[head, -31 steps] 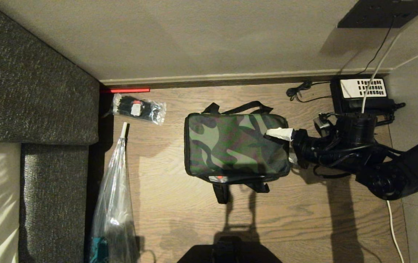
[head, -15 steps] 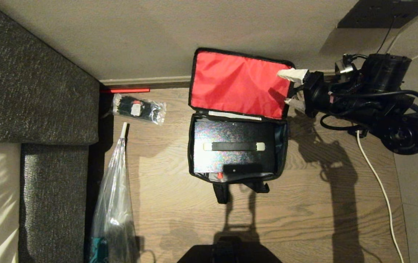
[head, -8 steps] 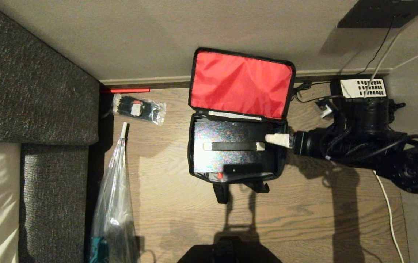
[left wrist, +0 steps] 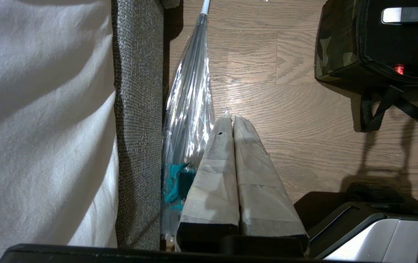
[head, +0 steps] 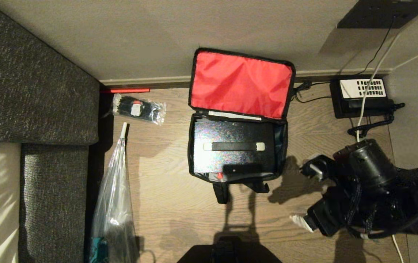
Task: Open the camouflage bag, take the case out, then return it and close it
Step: Grip the handle
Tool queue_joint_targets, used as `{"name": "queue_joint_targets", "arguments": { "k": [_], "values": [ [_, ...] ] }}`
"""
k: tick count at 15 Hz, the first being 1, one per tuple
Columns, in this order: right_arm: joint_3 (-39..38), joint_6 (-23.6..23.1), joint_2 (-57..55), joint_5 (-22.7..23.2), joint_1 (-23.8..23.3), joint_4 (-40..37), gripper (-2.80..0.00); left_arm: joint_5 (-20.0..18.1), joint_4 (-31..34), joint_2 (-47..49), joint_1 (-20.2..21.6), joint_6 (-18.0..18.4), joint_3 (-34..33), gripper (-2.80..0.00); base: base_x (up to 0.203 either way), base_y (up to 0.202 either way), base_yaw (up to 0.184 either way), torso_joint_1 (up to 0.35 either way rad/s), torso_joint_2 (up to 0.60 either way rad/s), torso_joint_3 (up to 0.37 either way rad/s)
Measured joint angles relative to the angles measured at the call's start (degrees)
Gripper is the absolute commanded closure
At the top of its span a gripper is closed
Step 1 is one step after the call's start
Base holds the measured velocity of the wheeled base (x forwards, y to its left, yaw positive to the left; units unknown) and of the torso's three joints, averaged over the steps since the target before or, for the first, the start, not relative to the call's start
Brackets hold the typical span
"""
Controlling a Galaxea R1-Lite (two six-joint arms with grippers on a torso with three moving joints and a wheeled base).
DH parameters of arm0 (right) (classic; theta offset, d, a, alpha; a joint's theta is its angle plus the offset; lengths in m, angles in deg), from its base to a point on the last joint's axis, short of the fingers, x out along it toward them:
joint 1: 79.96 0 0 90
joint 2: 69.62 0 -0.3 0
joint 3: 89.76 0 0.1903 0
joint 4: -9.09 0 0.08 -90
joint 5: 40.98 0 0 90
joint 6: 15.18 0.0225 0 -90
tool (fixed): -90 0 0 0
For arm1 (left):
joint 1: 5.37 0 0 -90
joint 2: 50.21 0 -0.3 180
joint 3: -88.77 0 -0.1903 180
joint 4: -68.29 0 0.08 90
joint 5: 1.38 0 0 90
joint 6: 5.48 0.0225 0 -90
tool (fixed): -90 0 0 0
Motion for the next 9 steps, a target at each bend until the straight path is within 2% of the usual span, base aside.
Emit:
{"name": "queue_joint_targets", "arguments": {
  "k": [3,5,6,9],
  "values": [
    [0.7,-4.1,0.7,-20.7,8.2,-3.8,-2.80,0.0,0.0,0.0,0.0,0.0,0.0,0.00,0.000,0.000,0.000,0.000,0.00,0.000],
    [2.1,-6.7,-0.2,-30.6,11.8,-2.9,-2.80,0.0,0.0,0.0,0.0,0.0,0.0,0.00,0.000,0.000,0.000,0.000,0.00,0.000],
    [2.4,-6.2,0.1,-32.1,13.2,-2.9,-2.80,0.0,0.0,0.0,0.0,0.0,0.0,0.00,0.000,0.000,0.000,0.000,0.00,0.000],
    [1.5,-4.6,3.3,-32.2,15.3,-4.4,-2.80,0.0,0.0,0.0,0.0,0.0,0.0,0.00,0.000,0.000,0.000,0.000,0.00,0.000]
  ]
}}
